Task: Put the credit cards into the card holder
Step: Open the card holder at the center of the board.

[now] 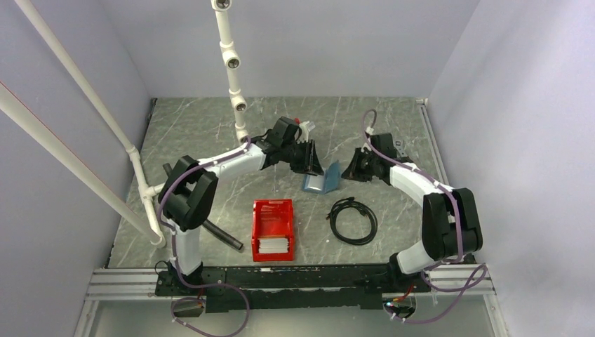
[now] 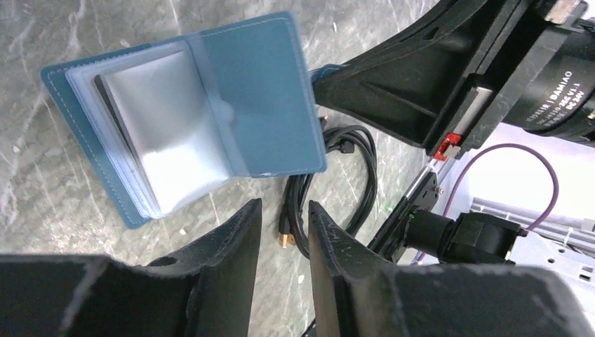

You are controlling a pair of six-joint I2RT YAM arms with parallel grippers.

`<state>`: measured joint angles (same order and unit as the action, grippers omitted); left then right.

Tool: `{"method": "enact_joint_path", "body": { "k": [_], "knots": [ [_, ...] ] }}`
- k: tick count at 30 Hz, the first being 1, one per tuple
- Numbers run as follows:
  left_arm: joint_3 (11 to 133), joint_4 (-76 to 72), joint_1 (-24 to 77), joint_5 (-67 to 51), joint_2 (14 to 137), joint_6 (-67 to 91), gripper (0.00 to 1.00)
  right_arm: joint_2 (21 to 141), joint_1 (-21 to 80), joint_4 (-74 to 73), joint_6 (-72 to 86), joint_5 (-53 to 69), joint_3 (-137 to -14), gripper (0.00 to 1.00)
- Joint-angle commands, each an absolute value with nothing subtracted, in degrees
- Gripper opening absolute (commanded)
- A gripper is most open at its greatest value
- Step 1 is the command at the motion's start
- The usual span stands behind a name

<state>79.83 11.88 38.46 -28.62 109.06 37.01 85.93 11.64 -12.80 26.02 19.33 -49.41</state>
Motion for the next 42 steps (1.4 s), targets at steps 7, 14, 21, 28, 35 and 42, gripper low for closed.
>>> {"method": "enact_joint_path", "body": {
  "k": [7, 14, 21, 28, 35, 42],
  "knots": [
    [82.0, 12.5, 36.1, -27.3, 112.3, 36.4, 0.48, 92.2, 6.2, -15.0, 23.3, 9.6, -46.4, 0.00],
    [80.7, 12.0, 34.1, -28.8, 115.9, 36.8, 0.53, 91.6, 6.2, -16.2, 22.4, 6.5, -47.7, 0.15],
    [78.7, 9.3, 33.6, -28.7, 117.5, 38.4, 0.55, 92.8, 6.2, -15.7, 22.2, 7.6, -47.4, 0.14],
    [73.7, -6.7, 31.6, -40.0, 121.1, 48.0, 0.58, 92.8, 6.2, -14.7, 22.1, 9.7, -47.3, 0.09],
    [69.9, -28.2, 31.5, -48.0, 125.0, 61.3, 0.37, 92.2, 6.2, -14.0, 22.1, 11.2, -46.6, 0.04],
    [66.4, -41.7, 31.5, -48.3, 123.0, 68.6, 0.19, 92.1, 6.2, -13.3, 22.4, 12.6, -46.5, 0.02]
  ]
}}
